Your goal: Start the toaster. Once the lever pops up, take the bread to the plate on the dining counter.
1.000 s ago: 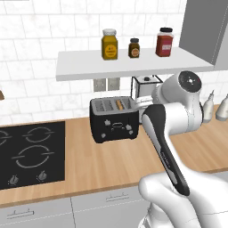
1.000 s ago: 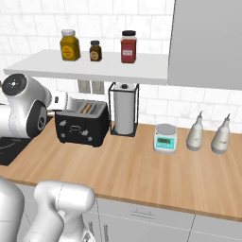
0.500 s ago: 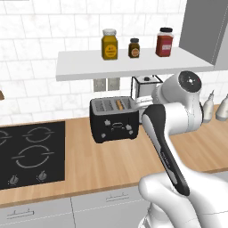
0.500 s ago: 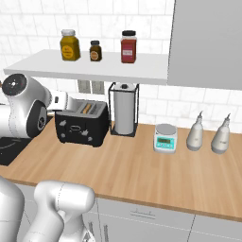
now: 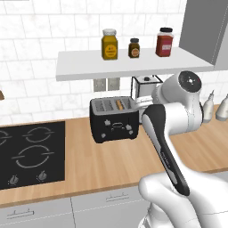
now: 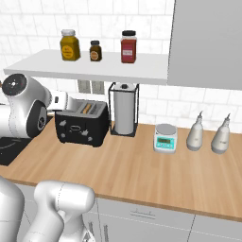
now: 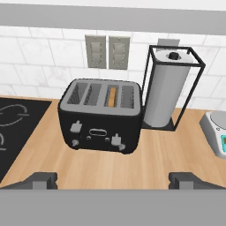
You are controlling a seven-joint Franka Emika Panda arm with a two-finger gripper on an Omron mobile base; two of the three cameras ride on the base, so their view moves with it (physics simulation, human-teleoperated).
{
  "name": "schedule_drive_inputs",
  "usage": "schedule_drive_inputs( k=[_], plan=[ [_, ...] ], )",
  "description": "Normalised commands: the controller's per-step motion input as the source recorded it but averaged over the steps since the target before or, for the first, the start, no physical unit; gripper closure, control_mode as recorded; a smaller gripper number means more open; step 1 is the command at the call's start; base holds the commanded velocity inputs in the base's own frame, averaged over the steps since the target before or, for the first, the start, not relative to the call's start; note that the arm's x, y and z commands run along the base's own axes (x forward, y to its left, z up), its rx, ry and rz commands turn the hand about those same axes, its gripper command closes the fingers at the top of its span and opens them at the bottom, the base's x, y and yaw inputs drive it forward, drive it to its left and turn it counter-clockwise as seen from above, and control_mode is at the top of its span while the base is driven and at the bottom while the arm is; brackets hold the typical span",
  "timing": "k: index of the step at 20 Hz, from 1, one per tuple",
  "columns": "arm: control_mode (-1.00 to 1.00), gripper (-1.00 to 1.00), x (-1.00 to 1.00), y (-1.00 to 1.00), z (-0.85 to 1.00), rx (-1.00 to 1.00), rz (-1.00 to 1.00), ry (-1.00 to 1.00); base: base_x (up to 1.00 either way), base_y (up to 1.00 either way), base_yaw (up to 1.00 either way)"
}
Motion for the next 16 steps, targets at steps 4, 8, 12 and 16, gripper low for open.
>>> schedule_drive_inputs(
  k=[4,8,12,16],
  plan=[
    [-1.0,-1.0,0.0,0.0,0.0,0.0,0.0,0.0,0.0,0.0,0.0],
    [-1.0,-1.0,0.0,0.0,0.0,0.0,0.0,0.0,0.0,0.0,0.0],
    [-1.0,-1.0,0.0,0.0,0.0,0.0,0.0,0.0,0.0,0.0,0.0],
    [-1.0,-1.0,0.0,0.0,0.0,0.0,0.0,0.0,0.0,0.0,0.0]
  ],
)
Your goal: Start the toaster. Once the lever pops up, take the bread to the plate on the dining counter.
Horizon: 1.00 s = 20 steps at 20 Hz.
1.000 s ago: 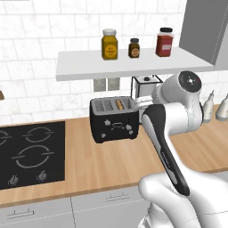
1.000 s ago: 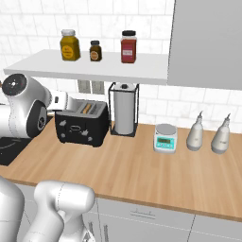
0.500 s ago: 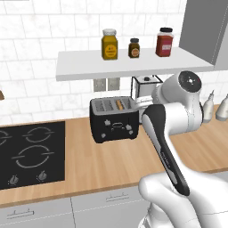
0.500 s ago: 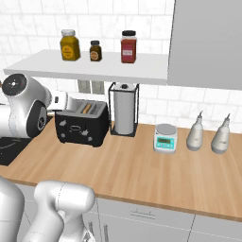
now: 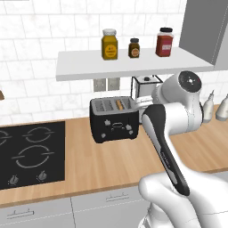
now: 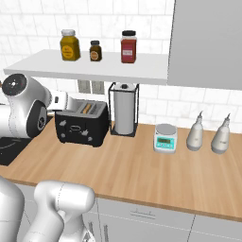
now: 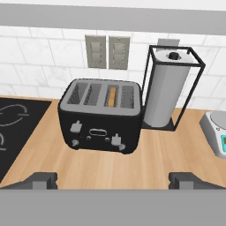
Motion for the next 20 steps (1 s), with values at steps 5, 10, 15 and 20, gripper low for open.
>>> schedule_drive_inputs(
  k=[5,10,15,20],
  plan=[
    [-1.0,-1.0,0.0,0.0,0.0,0.0,0.0,0.0,0.0,0.0,0.0],
    [-1.0,-1.0,0.0,0.0,0.0,0.0,0.0,0.0,0.0,0.0,0.0],
    [-1.0,-1.0,0.0,0.0,0.0,0.0,0.0,0.0,0.0,0.0,0.0],
    [-1.0,-1.0,0.0,0.0,0.0,0.0,0.0,0.0,0.0,0.0,0.0]
  ],
)
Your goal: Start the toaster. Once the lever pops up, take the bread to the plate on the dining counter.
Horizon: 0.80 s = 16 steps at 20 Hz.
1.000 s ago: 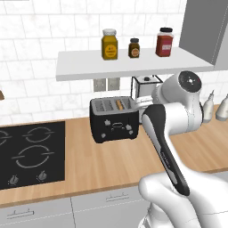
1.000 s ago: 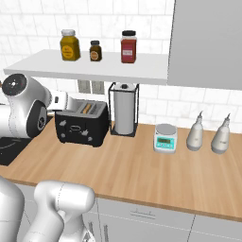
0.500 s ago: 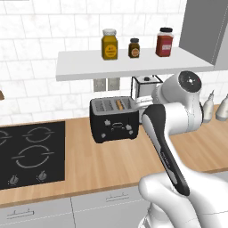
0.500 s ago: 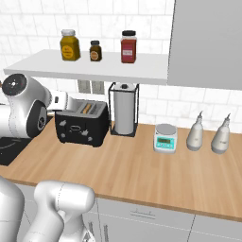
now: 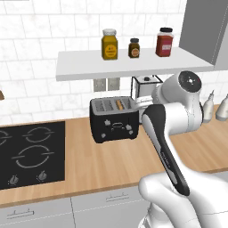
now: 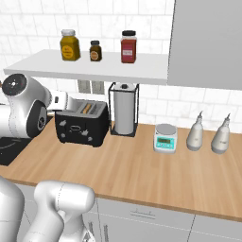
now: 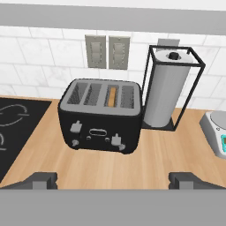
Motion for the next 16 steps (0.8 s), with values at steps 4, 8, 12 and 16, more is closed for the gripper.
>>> schedule_drive_inputs(
  k=[4,8,12,16],
  plan=[
    [-1.0,-1.0,0.0,0.0,0.0,0.0,0.0,0.0,0.0,0.0,0.0],
    [-1.0,-1.0,0.0,0.0,0.0,0.0,0.0,0.0,0.0,0.0,0.0],
    [-1.0,-1.0,0.0,0.0,0.0,0.0,0.0,0.0,0.0,0.0,0.0],
    [-1.0,-1.0,0.0,0.0,0.0,0.0,0.0,0.0,0.0,0.0,0.0]
  ],
)
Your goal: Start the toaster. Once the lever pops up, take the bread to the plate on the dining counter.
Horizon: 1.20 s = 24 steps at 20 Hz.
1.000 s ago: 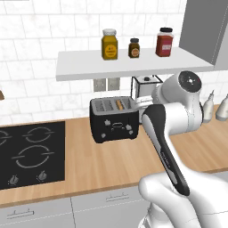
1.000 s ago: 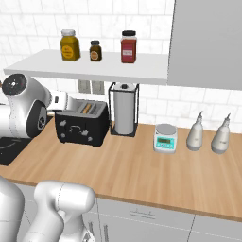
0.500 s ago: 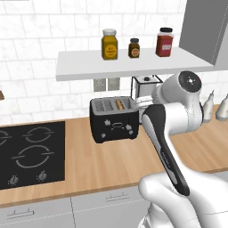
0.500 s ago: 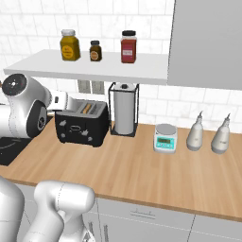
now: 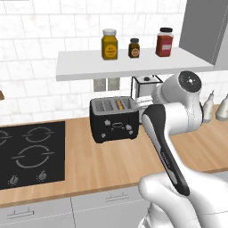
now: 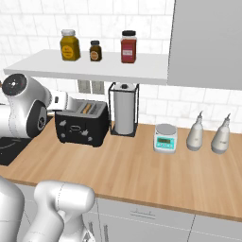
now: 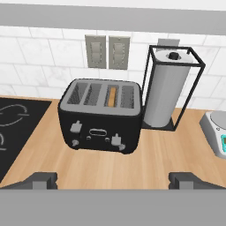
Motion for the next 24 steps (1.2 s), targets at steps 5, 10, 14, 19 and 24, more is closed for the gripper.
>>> schedule_drive_inputs(
  k=[5,10,14,19,24],
  plan=[
    [-1.0,-1.0,0.0,0.0,0.0,0.0,0.0,0.0,0.0,0.0,0.0],
    [-1.0,-1.0,0.0,0.0,0.0,0.0,0.0,0.0,0.0,0.0,0.0],
    [-1.0,-1.0,0.0,0.0,0.0,0.0,0.0,0.0,0.0,0.0,0.0],
    [-1.0,-1.0,0.0,0.0,0.0,0.0,0.0,0.0,0.0,0.0,0.0],
    [-1.0,-1.0,0.0,0.0,0.0,0.0,0.0,0.0,0.0,0.0,0.0]
  ],
)
